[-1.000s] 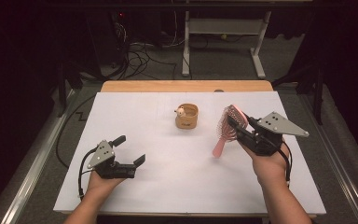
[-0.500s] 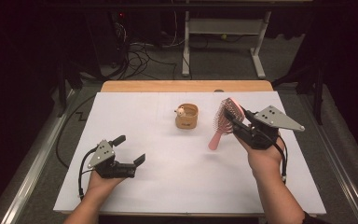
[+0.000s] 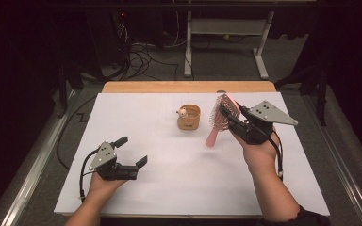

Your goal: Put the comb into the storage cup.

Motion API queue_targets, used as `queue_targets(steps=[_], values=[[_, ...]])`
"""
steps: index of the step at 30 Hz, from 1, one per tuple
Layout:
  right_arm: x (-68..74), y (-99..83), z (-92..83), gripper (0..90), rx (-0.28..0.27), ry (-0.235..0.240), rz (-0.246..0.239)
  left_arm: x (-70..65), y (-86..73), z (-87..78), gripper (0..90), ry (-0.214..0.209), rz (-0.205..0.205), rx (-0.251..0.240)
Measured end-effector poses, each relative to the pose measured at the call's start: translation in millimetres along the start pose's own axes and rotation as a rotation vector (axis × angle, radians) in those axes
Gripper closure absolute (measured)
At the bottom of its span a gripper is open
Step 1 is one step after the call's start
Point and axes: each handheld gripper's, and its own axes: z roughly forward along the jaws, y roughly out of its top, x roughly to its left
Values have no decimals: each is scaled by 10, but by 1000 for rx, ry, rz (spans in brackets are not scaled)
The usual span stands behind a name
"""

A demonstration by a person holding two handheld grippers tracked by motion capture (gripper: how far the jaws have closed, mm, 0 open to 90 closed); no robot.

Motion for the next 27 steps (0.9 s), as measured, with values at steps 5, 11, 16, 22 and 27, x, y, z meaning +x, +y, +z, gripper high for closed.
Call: queue_targets(steps=[5, 11, 16, 22, 27], values=[[-7, 53, 60, 662, -2, -4, -4, -9, -1, -5, 0, 1, 7, 2], [-8, 121, 138, 662, -14, -9, -7, 0, -4, 2, 0, -5, 2, 4], [-26, 166, 237, 662, -12, -16, -7, -18, -6, 13, 0, -14, 7, 11], [-48, 207, 301, 662, -15, -15, -12, -18, -18, 38, 0, -22, 5, 13], [-79, 229, 311, 662, -16, -26, -2, -23, -19, 36, 0, -25, 5, 10]])
